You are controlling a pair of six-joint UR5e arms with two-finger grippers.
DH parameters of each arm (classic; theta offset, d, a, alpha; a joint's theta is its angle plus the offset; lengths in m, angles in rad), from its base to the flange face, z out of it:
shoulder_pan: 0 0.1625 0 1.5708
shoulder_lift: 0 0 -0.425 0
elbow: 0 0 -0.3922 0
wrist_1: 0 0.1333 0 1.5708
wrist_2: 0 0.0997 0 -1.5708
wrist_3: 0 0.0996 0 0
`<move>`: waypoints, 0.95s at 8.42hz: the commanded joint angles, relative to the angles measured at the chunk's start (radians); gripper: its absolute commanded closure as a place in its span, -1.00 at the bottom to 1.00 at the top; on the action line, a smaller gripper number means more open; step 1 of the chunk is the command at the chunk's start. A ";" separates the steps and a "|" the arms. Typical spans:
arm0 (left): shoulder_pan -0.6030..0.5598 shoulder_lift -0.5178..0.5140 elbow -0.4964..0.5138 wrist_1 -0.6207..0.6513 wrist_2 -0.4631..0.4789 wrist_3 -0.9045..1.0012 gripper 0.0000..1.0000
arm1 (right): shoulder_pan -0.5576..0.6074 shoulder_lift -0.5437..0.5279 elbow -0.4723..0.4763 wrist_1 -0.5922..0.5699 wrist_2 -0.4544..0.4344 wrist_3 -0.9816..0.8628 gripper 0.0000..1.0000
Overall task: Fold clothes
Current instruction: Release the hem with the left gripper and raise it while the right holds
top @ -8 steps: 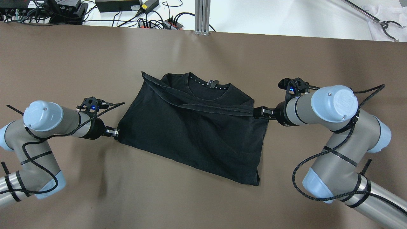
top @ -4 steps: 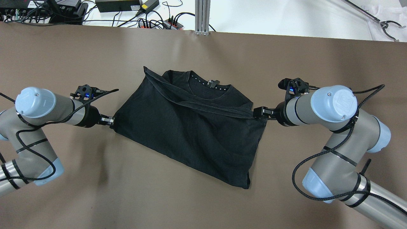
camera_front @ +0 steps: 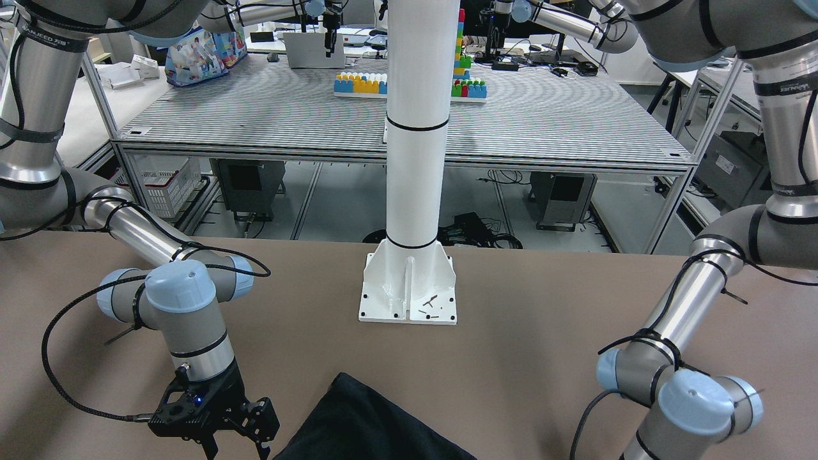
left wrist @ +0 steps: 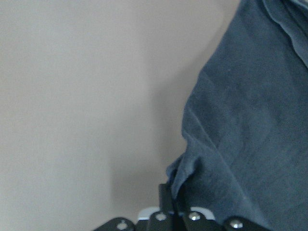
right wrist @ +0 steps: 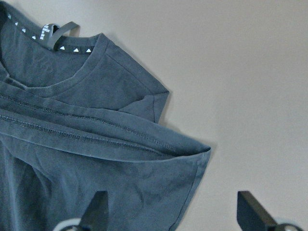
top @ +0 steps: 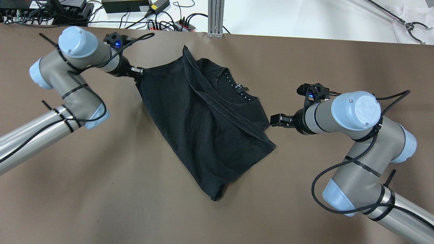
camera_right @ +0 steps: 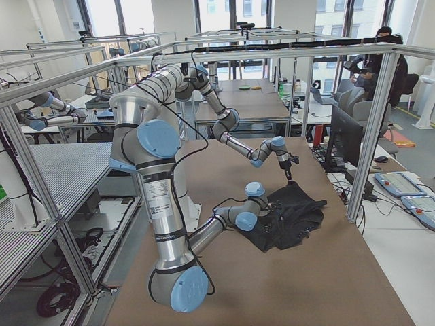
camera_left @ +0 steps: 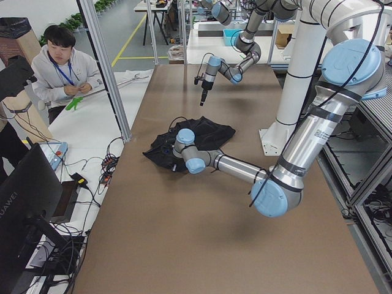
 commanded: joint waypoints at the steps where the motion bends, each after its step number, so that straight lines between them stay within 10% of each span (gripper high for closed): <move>1: -0.027 -0.332 0.366 0.004 0.099 0.015 1.00 | 0.000 -0.004 0.000 0.000 0.000 0.000 -0.89; 3: -0.013 -0.432 0.527 -0.010 0.158 0.040 1.00 | 0.000 0.001 0.000 0.000 0.000 0.002 -0.89; 4: -0.029 -0.427 0.527 -0.019 0.158 0.139 0.44 | 0.000 0.002 0.000 0.000 0.000 0.000 -0.89; 5: -0.050 -0.423 0.511 -0.022 0.150 0.175 -0.99 | -0.011 0.002 -0.005 0.000 0.000 0.000 -0.89; 8: -0.167 -0.384 0.462 -0.021 -0.070 0.238 -1.00 | -0.028 0.086 -0.091 0.001 -0.057 0.062 -0.88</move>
